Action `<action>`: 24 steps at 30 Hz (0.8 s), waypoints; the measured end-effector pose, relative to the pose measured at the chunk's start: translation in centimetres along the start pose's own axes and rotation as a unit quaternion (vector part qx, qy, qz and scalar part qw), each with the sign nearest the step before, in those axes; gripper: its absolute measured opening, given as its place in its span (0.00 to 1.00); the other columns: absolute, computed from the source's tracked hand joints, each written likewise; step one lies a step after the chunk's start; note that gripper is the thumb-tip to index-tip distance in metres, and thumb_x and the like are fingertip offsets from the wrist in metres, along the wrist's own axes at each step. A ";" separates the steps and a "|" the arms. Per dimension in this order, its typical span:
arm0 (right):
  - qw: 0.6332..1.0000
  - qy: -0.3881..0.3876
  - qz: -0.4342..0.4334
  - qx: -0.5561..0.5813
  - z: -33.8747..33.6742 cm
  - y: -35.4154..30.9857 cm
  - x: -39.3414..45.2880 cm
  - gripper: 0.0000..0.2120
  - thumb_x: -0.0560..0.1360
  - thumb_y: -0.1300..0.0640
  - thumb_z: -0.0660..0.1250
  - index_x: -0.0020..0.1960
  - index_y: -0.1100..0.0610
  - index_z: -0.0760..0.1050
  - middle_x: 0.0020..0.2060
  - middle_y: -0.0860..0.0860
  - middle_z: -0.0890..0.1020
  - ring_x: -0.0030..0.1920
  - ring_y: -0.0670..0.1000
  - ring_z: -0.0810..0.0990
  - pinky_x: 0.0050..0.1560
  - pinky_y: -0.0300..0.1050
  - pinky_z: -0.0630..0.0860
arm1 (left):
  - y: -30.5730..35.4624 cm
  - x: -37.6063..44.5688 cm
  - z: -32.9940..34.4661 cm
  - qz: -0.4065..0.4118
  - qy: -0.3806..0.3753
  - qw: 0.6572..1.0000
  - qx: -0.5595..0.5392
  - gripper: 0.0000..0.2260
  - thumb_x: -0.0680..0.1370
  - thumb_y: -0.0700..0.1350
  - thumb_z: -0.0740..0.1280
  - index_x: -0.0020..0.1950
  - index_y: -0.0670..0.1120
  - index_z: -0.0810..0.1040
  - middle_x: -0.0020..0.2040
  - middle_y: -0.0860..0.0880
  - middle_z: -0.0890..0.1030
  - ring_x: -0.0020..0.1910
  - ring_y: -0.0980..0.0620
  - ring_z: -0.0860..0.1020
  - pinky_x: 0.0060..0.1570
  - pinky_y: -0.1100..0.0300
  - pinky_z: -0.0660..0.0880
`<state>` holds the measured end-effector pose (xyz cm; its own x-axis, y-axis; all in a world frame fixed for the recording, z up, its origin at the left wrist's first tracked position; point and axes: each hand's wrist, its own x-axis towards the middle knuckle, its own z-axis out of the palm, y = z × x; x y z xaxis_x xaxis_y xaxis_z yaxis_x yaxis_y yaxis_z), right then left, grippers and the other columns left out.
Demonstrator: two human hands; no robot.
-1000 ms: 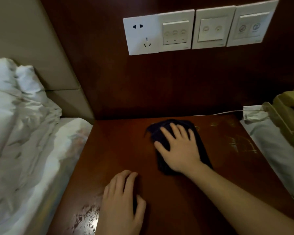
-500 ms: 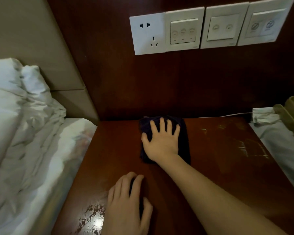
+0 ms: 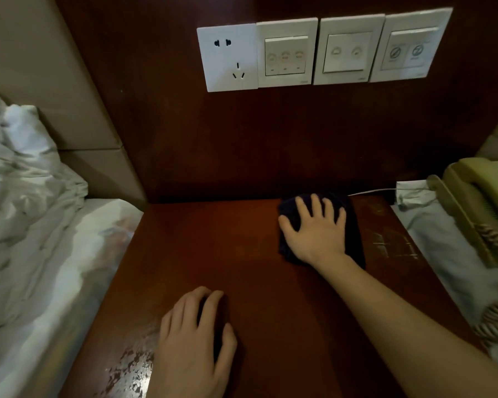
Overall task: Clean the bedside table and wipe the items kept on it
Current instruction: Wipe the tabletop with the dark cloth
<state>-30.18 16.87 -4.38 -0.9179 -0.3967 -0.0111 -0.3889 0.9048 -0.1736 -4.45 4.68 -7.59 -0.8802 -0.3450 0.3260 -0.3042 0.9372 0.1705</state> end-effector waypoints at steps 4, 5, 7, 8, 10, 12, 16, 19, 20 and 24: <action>0.996 0.003 -0.087 0.012 1.3 -2.6 -3.8 0.36 0.77 0.28 0.40 0.80 0.42 0.45 0.81 0.49 0.44 0.79 0.55 0.41 0.76 0.61 0.36 | -0.3 0.1 -0.2 -0.003 -0.009 1.000 -0.001 0.21 0.77 0.57 0.59 0.65 0.52 0.79 0.60 0.53 0.78 0.60 0.49 0.79 0.55 0.48 0.78; 0.995 0.001 -0.096 0.011 1.1 -1.9 -3.5 0.36 0.76 0.27 0.40 0.80 0.41 0.46 0.81 0.49 0.45 0.80 0.54 0.41 0.77 0.60 0.37 | -0.3 0.1 -0.2 -0.004 -0.009 1.000 -0.004 0.21 0.77 0.57 0.59 0.65 0.52 0.79 0.60 0.53 0.77 0.61 0.49 0.78 0.55 0.49 0.77; 0.997 0.014 -0.080 0.001 0.7 0.6 -1.1 0.37 0.75 0.26 0.40 0.80 0.40 0.49 0.81 0.48 0.49 0.79 0.53 0.45 0.77 0.60 0.41 | -0.3 0.0 -0.3 -0.007 -0.010 1.000 -0.012 0.20 0.77 0.56 0.59 0.65 0.52 0.79 0.60 0.54 0.77 0.61 0.50 0.78 0.55 0.50 0.77; 0.998 0.018 -0.052 -0.004 0.2 2.1 0.2 0.37 0.75 0.26 0.40 0.79 0.41 0.50 0.80 0.49 0.50 0.79 0.53 0.47 0.77 0.60 0.43 | -0.3 0.0 -0.3 -0.007 -0.008 1.000 -0.014 0.20 0.77 0.56 0.59 0.65 0.53 0.79 0.60 0.54 0.77 0.60 0.50 0.78 0.56 0.51 0.76; 1.000 0.017 0.007 -0.020 -0.5 5.3 1.7 0.38 0.74 0.25 0.39 0.80 0.41 0.50 0.80 0.50 0.52 0.79 0.54 0.48 0.77 0.60 0.44 | -0.3 0.1 -0.8 -0.005 -0.015 1.000 -0.023 0.19 0.77 0.55 0.59 0.65 0.52 0.78 0.60 0.53 0.77 0.61 0.51 0.76 0.60 0.55 0.72; 0.999 0.022 0.040 -0.019 -0.9 6.9 0.9 0.38 0.75 0.26 0.38 0.80 0.43 0.50 0.80 0.51 0.51 0.79 0.55 0.48 0.77 0.60 0.45 | -0.2 0.2 -0.9 -0.006 -0.026 0.999 -0.030 0.19 0.78 0.55 0.58 0.66 0.52 0.77 0.61 0.53 0.76 0.63 0.53 0.72 0.61 0.58 0.64; 0.999 0.019 0.036 -0.001 -0.5 5.1 -6.6 0.36 0.76 0.29 0.37 0.80 0.43 0.44 0.81 0.51 0.47 0.79 0.56 0.43 0.77 0.61 0.40 | 0.1 0.2 -1.6 -0.031 -0.074 0.997 -0.023 0.22 0.81 0.60 0.52 0.70 0.55 0.74 0.65 0.55 0.73 0.68 0.52 0.71 0.64 0.57 0.64; 1.000 0.009 -0.007 -0.011 -0.4 3.9 -11.9 0.36 0.75 0.28 0.35 0.80 0.41 0.41 0.80 0.50 0.43 0.79 0.54 0.39 0.77 0.59 0.36 | 0.5 0.2 -2.2 -0.045 -0.107 0.993 -0.027 0.25 0.81 0.62 0.48 0.72 0.55 0.72 0.68 0.55 0.72 0.70 0.53 0.68 0.67 0.53 0.66; 1.000 0.005 -0.017 -0.012 -0.4 4.0 -12.3 0.36 0.75 0.28 0.35 0.80 0.41 0.41 0.80 0.49 0.43 0.79 0.53 0.39 0.77 0.59 0.36 | 0.6 0.2 -2.4 -0.049 -0.112 0.992 -0.018 0.26 0.81 0.62 0.48 0.72 0.54 0.73 0.68 0.54 0.73 0.70 0.52 0.68 0.67 0.52 0.67; 1.000 -0.002 -0.024 -0.003 -0.7 5.8 -8.3 0.36 0.75 0.27 0.39 0.80 0.40 0.45 0.81 0.49 0.45 0.79 0.53 0.41 0.77 0.59 0.38 | 3.1 0.4 -2.8 -0.060 -0.095 0.993 0.020 0.25 0.81 0.60 0.52 0.68 0.51 0.77 0.63 0.49 0.77 0.65 0.48 0.74 0.62 0.48 0.72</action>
<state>-24.88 25.52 -4.63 -0.8979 -0.4402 -0.0060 -0.4332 0.8857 -0.1671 -4.76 7.32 -4.30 -0.8887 -0.4415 0.1238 -0.4216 0.8929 0.1584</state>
